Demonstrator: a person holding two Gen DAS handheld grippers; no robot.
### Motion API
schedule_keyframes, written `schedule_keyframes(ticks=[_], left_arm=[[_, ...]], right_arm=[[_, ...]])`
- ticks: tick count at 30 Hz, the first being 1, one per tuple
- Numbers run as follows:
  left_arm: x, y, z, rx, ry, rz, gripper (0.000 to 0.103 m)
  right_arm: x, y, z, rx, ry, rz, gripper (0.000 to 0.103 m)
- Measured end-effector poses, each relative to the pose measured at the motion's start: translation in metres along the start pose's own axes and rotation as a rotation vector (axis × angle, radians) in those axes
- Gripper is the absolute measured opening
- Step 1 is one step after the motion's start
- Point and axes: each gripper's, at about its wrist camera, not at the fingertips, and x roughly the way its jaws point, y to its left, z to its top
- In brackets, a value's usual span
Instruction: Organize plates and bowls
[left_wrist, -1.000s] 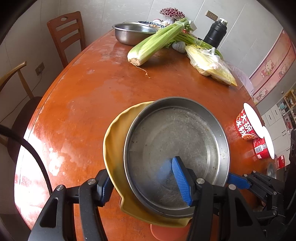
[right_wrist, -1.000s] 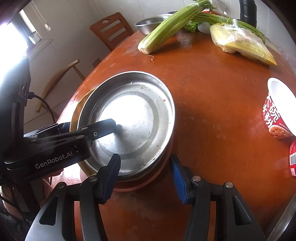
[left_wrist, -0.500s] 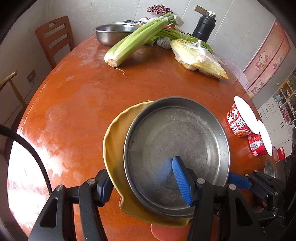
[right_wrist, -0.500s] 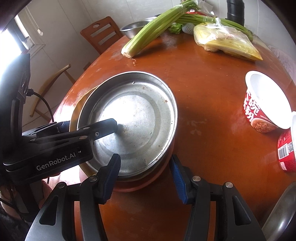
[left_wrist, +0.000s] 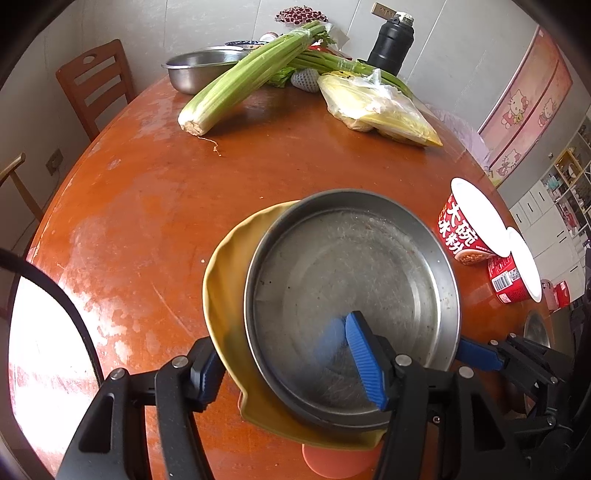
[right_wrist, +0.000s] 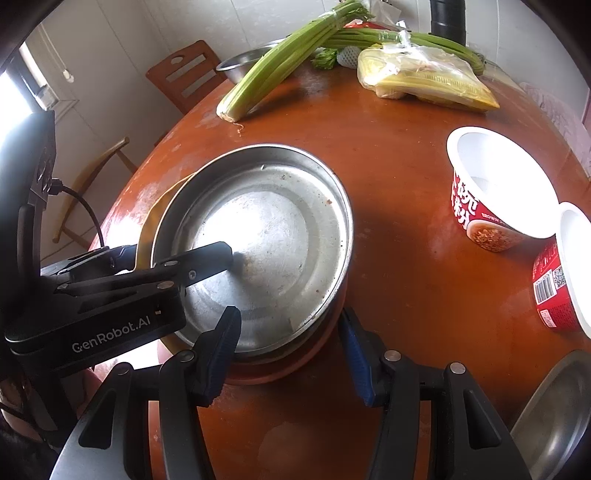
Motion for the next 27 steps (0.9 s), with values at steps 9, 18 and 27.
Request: schedule_keyframes(ticks=[9,18,27], left_arm=[[-0.001,-0.004,-0.002,0.017,-0.003,0.018,0.061],[-0.002,-0.008,-0.003,0.046,-0.018,0.043,0.063],[-0.01,0.003,-0.005,0.028,-0.047,0.083,0.063]], right_arm=[[-0.001,0.0,-0.002,-0.006,-0.004,0.001,0.056],[0.002,0.002,0.003,-0.017,-0.005,-0.007,0.057],[0.002,0.003,0.004,-0.015,-0.012,-0.034,0.057]])
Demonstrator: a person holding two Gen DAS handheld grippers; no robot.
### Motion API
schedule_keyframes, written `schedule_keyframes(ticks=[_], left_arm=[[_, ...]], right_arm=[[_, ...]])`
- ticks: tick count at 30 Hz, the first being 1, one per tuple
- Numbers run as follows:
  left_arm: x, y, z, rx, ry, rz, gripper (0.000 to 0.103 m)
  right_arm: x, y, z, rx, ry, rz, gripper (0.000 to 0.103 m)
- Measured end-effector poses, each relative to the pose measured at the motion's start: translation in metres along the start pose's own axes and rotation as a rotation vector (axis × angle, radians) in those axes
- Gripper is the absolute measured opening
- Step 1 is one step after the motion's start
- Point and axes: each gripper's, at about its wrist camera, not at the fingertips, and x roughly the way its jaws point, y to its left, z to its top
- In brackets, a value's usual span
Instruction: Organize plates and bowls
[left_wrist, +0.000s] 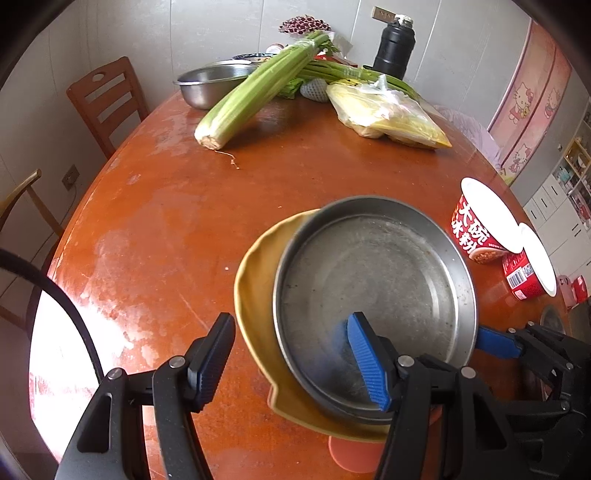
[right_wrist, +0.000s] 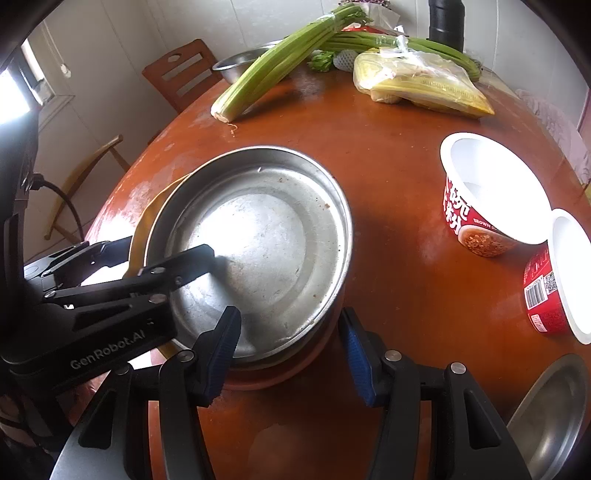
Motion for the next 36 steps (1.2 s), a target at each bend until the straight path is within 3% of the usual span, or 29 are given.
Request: schedule_keyframes(ticks=[19,36], left_arm=[[-0.05,-0.006,-0.008,-0.002,-0.098,-0.002,0.063],[-0.083,-0.09,-0.023,0.087,-0.17,0.018,0.064]], right_arm=[[-0.049,0.004,-0.002,-0.025,-0.18,-0.067,0.057],[-0.119,-0.053,-0.038,-0.001,-0.347,-0.112,0.067]])
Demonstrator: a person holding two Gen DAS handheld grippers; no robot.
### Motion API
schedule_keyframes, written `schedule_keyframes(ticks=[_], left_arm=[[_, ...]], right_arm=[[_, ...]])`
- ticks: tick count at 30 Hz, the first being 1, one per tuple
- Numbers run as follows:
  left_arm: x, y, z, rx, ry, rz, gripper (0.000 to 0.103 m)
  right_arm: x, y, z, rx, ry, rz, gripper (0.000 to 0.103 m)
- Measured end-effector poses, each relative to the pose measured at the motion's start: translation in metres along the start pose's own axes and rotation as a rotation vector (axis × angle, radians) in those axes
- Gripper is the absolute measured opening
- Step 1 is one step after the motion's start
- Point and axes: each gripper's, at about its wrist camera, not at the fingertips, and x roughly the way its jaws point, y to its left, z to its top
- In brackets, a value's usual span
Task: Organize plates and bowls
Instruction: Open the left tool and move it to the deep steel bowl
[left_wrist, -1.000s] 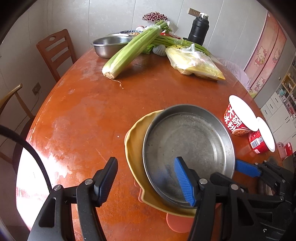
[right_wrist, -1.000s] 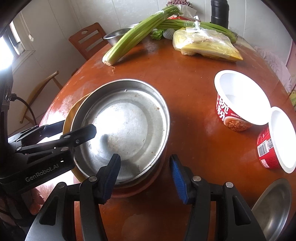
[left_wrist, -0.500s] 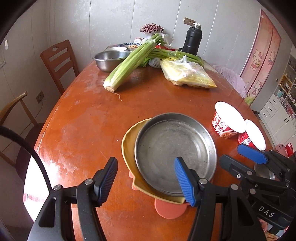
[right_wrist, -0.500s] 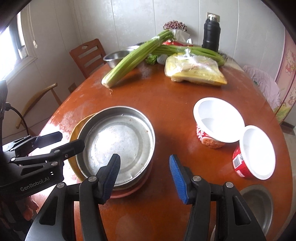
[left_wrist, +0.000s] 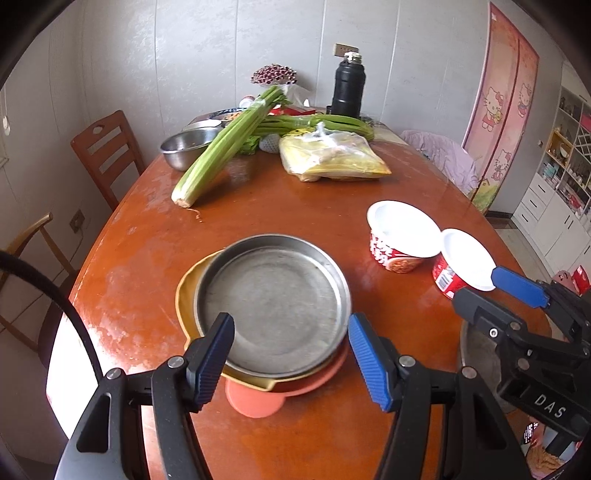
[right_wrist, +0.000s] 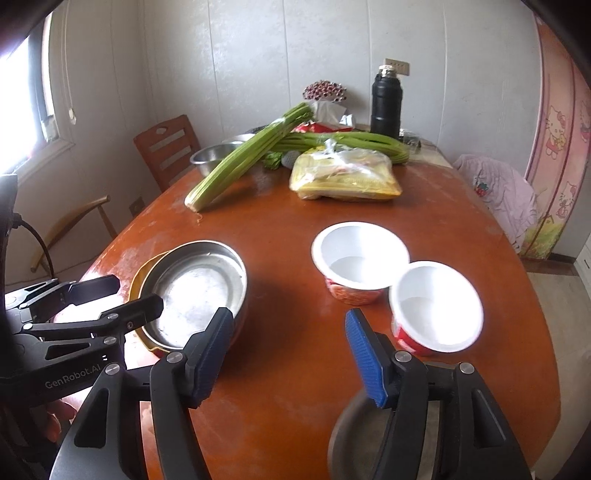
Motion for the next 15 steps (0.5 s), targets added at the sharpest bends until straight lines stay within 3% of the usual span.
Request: schedule_keyframes(ticks=[15], left_arm=[[0.001,-0.083,-0.013,0.086,0.002,-0.034,0.064]], right_arm=[[-0.045,-0.081,-0.031,0.033,-0.046,-0.075,0.069]])
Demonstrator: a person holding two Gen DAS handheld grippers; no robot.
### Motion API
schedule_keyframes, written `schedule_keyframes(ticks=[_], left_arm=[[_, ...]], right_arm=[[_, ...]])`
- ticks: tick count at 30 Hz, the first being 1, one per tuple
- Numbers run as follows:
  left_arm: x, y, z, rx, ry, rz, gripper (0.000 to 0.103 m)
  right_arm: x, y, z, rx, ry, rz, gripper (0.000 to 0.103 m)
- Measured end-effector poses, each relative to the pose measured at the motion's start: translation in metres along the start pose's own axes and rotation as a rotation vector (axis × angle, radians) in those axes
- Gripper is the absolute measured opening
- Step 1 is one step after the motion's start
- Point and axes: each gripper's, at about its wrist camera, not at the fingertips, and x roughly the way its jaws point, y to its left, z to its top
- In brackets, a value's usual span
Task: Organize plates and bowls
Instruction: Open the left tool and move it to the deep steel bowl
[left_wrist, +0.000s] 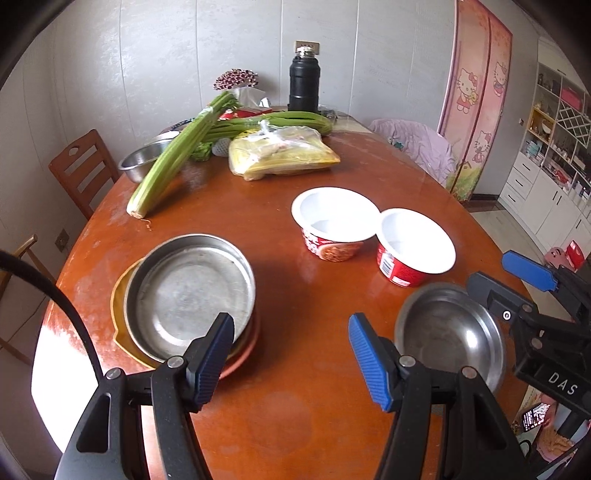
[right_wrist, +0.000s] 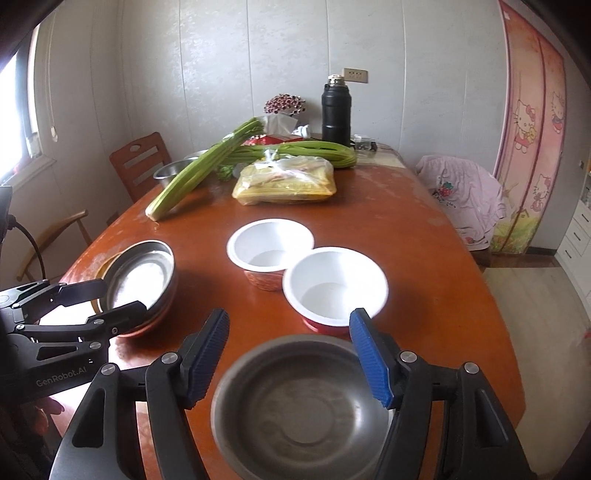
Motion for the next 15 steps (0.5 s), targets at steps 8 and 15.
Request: schedule_keyframes(ticks=[8,15], left_arm=[[0.014,-0.04,-0.01,0.043,0.044,-0.044,0.064],[0.032,-0.068,-0.018,0.058,0.097,-0.083,0.064]], right_arm=[[-0.006,-0.038,-0.021,0.044,0.049,-0.006,0.073],[-0.004,-0.064,-0.042,0.06,0.115,-0.065,0.073]])
